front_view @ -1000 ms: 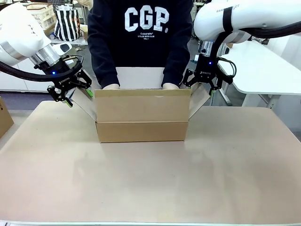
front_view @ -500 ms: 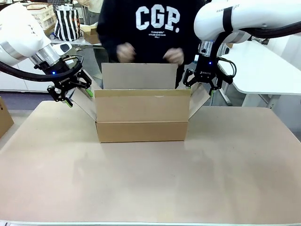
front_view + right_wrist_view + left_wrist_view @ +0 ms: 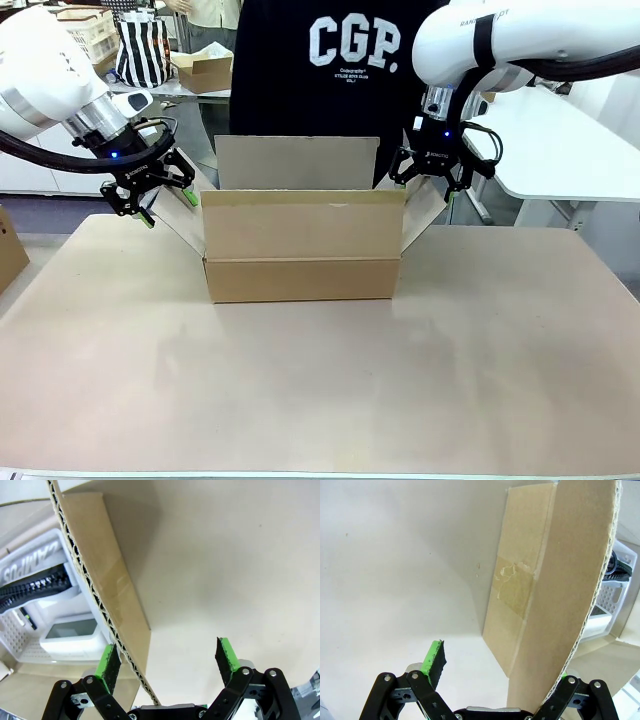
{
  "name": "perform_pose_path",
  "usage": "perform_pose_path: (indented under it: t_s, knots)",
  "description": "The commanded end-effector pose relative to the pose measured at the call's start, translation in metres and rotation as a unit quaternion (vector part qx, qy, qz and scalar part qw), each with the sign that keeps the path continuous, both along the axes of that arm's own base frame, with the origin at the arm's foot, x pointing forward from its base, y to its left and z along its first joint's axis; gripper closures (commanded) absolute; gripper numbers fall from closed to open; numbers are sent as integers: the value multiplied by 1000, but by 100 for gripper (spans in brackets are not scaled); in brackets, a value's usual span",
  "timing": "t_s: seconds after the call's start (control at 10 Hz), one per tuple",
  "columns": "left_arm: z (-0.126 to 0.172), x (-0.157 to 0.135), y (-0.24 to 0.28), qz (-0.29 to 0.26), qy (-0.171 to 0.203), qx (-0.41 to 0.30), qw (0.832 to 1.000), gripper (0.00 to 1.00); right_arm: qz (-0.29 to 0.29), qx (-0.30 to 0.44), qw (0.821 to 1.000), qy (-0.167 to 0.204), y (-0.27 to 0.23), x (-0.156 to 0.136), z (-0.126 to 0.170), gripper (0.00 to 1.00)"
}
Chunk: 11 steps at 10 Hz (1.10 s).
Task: Pack the gift set into the box.
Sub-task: Lift both hands away from the flaps of the Package Box.
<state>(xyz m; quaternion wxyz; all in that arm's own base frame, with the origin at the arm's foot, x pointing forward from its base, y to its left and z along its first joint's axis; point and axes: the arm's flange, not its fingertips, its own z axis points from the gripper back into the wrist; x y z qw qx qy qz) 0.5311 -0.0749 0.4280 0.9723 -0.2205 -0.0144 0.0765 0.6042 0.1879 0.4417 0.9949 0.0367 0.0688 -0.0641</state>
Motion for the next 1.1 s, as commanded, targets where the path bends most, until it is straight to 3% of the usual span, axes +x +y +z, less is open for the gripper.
perform_pose_path:
  t_s: [0.0,1.0]
  knots:
    - [3,-1,0,5,2,8,1000,0,-11,-14,1000,-7,0,-1,2,0]
    - [3,-1,0,5,2,8,1000,0,-11,-14,1000,-7,0,-1,2,0]
